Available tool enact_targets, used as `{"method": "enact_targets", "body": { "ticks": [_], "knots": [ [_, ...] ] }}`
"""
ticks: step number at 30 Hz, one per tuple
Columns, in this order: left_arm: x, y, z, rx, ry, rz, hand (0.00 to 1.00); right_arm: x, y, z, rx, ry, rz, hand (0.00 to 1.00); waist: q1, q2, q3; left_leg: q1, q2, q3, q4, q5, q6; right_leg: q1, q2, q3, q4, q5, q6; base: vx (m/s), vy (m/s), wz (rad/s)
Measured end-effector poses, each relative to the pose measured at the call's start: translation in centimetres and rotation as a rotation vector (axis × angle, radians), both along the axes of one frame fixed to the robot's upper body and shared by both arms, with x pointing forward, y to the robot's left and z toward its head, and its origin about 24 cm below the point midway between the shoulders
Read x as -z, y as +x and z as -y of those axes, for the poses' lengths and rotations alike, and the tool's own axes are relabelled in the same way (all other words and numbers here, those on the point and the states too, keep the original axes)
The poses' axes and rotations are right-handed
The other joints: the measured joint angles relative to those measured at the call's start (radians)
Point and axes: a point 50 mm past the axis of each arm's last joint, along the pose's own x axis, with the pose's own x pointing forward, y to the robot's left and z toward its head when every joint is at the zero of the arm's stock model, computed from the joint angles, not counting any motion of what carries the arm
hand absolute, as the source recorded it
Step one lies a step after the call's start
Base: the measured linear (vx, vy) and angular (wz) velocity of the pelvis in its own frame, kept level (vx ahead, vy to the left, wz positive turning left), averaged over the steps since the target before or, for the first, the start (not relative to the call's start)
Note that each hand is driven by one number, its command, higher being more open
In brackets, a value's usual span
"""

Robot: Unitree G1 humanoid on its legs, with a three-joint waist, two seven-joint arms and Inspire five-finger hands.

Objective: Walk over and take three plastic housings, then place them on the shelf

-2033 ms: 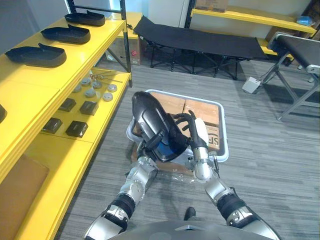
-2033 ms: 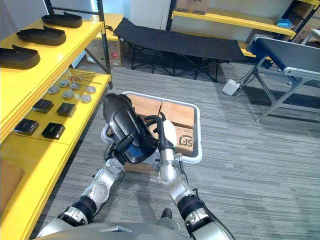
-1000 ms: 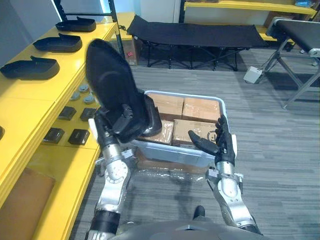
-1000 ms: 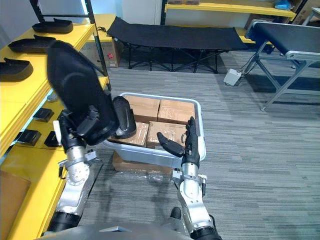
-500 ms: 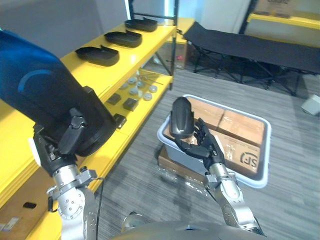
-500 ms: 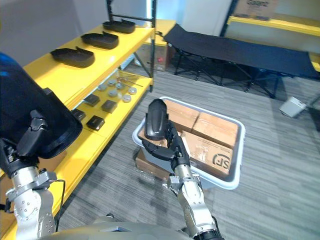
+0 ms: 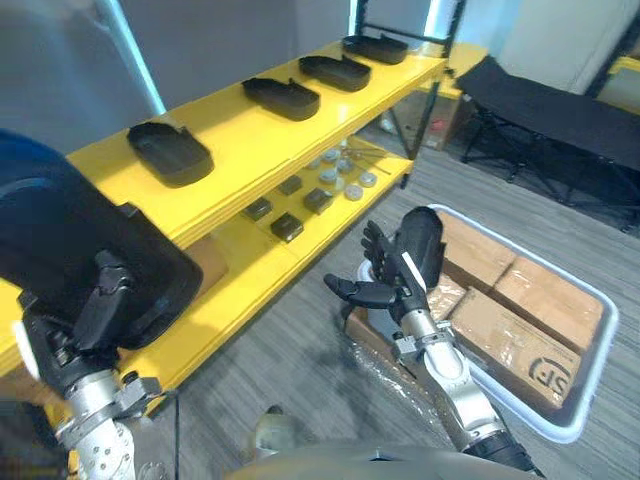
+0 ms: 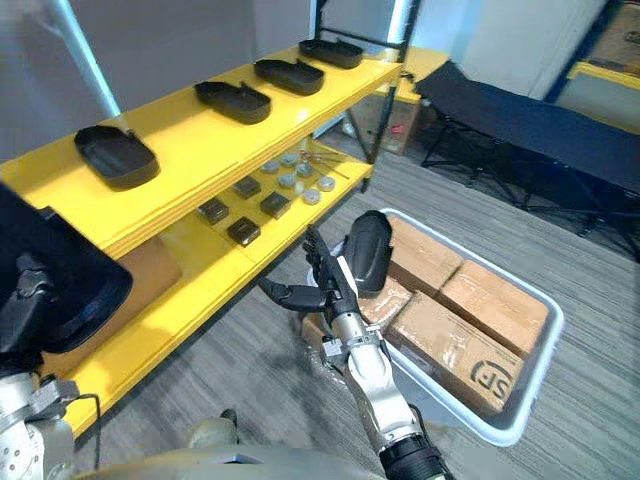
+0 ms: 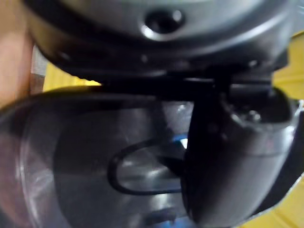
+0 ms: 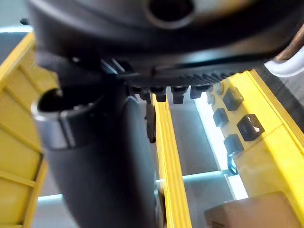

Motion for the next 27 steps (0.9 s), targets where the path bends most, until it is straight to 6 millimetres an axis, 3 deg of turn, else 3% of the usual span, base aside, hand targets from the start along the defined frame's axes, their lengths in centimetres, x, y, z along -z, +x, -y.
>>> {"method": "enact_targets", "body": {
  "ticks": [3, 6, 9, 12, 17, 23, 25, 27],
  "knots": [
    [0.0, 0.1, 0.2, 0.015, 0.002, 0.001, 0.0, 0.0, 0.0, 0.2, -0.005, -0.002, 0.001, 1.0, -0.003, 0.015, 0.013, 0.002, -0.006, 0.0, -0.024, 0.009, 0.006, -0.006, -0.017, 0.003, 0.04, -0.028, 0.006, -0.04, 0.034, 0.22],
    [-0.3, 1.0, 0.8, 0.114, 0.016, 0.021, 0.0, 0.3, -0.7, 1.4, 0.028, 0.002, -0.001, 1.0, -0.028, 0.011, 0.019, -0.008, -0.037, -0.056, -0.053, 0.036, 0.023, -0.061, -0.015, 0.187, 0.138, -0.132, 0.008, -0.06, 0.003, 0.64],
    [-0.9, 3.2, 2.5, 0.291, 0.035, 0.066, 0.0, 1.5, -2.6, 4.1, 0.138, -0.007, -0.057, 1.0, -0.079, 0.002, 0.024, -0.023, -0.103, -0.188, -0.101, 0.099, 0.014, -0.102, 0.004, 0.367, 0.276, -0.284, -0.019, -0.06, -0.09, 1.32],
    [-0.8, 3.6, 2.9, 0.317, 0.031, 0.068, 0.0, 1.7, -2.9, 5.0, 0.156, -0.006, -0.062, 1.0, -0.09, 0.013, 0.029, -0.035, -0.111, -0.186, -0.101, 0.129, 0.018, -0.1, 0.0, 0.345, 0.311, -0.302, -0.018, -0.04, -0.066, 0.54],
    [0.4, 3.3, 3.0, 0.289, -0.007, 0.013, 0.0, 0.9, -2.9, 4.7, 0.037, -0.041, 0.011, 1.0, -0.086, 0.036, 0.046, -0.027, -0.073, -0.117, -0.102, 0.143, 0.027, -0.105, 0.024, 0.342, 0.34, -0.328, -0.035, -0.12, -0.027, 0.07],
    [0.8, 2.7, 2.8, 0.275, -0.014, -0.016, 0.0, 0.3, -2.1, 4.0, 0.029, -0.029, 0.048, 1.0, -0.068, 0.015, 0.056, -0.022, -0.081, -0.07, -0.101, 0.133, 0.034, -0.097, 0.0, 0.335, 0.353, -0.341, -0.023, -0.06, 0.026, 0.08],
    [0.8, 2.6, 2.8, 0.29, -0.01, -0.007, 0.0, -0.2, -1.7, 3.8, 0.066, 0.001, 0.07, 1.0, -0.062, 0.002, 0.051, -0.041, -0.108, -0.07, -0.098, 0.133, 0.037, -0.087, -0.015, 0.318, 0.336, -0.345, -0.015, 0.03, 0.089, 0.5],
    [0.6, 2.5, 2.5, 0.305, -0.016, 0.015, 0.0, -0.8, -1.4, 3.4, 0.098, 0.033, 0.112, 1.0, -0.058, -0.02, 0.062, -0.06, -0.147, -0.07, -0.069, 0.114, 0.059, -0.063, -0.038, 0.313, 0.312, -0.35, -0.007, 0.07, 0.115, 0.51]
  ]
}}
